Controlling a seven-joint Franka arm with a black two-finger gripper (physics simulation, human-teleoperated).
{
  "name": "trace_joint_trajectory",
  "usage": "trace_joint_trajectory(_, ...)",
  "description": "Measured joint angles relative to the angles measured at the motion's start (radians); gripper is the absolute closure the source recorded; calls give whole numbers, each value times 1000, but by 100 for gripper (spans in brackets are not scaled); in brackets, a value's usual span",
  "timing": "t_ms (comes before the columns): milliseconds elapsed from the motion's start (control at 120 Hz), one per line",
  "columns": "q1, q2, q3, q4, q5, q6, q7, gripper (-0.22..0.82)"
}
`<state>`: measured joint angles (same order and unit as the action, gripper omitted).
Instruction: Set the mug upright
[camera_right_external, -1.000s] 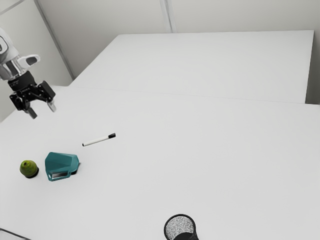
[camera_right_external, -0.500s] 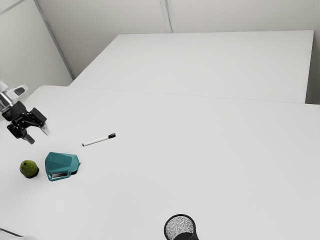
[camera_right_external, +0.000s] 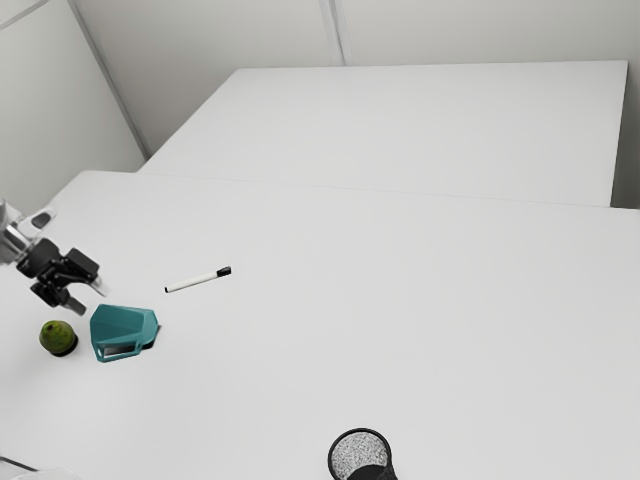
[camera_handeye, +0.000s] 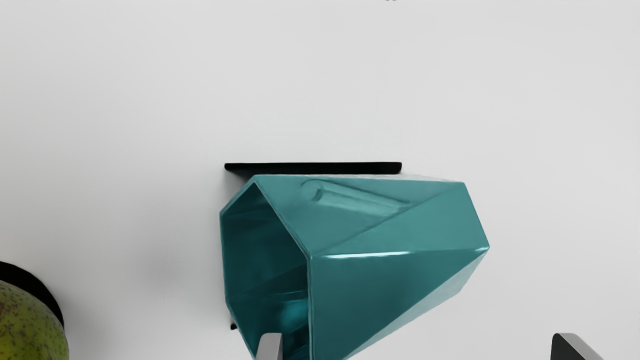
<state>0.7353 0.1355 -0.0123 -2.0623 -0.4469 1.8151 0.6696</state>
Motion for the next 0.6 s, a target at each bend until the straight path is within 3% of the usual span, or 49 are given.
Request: trace_joint_trajectory(600,23,51,0,-68,-206,46,215,2)
